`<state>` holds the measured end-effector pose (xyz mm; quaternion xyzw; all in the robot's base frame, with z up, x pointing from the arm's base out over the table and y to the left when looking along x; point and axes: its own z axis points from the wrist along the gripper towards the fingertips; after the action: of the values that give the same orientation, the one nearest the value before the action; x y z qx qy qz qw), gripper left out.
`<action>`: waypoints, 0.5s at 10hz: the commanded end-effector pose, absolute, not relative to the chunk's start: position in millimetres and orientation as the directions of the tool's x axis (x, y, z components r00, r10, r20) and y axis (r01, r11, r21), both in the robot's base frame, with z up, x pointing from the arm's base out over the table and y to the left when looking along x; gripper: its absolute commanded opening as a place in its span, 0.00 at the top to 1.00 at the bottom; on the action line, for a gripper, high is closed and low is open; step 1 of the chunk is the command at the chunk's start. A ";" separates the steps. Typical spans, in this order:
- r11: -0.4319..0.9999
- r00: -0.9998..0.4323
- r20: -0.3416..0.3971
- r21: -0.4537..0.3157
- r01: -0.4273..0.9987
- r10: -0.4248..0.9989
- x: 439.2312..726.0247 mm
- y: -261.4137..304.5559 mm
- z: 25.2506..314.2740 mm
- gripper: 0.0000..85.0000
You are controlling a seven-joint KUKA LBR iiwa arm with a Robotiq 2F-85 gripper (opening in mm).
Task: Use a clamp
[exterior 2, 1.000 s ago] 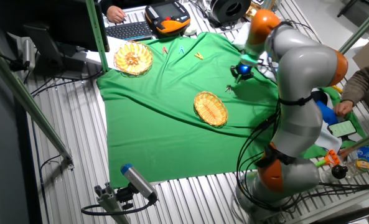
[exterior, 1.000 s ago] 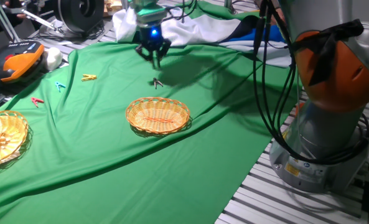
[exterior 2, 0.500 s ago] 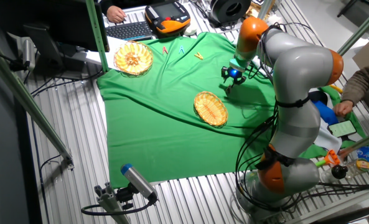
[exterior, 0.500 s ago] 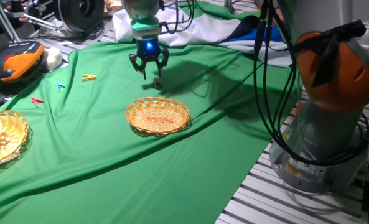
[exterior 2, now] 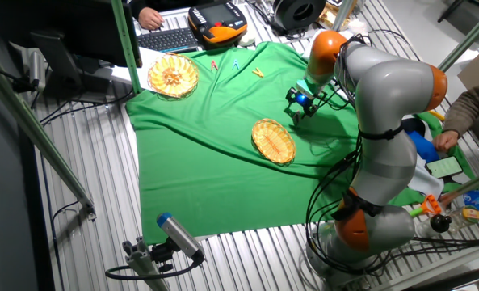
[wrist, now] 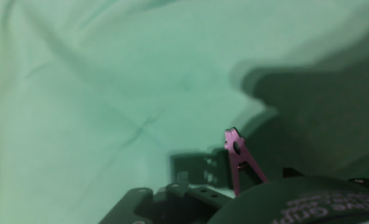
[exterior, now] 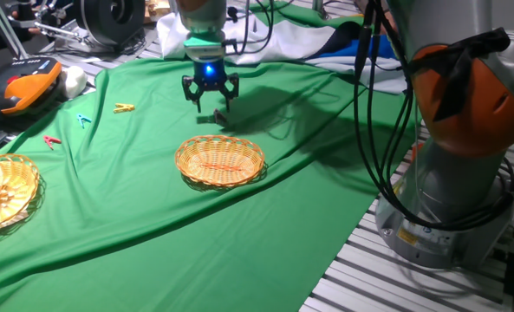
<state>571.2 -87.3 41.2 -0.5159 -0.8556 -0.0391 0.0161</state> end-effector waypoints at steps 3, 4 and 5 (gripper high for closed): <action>0.420 -0.421 0.070 0.036 0.907 0.904 566.7 -85.9 39.2 0.20; 0.451 -0.452 0.066 0.030 0.892 0.890 566.5 -86.1 37.6 0.40; 0.484 -0.484 0.066 0.019 0.875 0.873 566.6 -86.4 35.5 0.40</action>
<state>566.6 -86.3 35.4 -0.5091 -0.8600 -0.0254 0.0237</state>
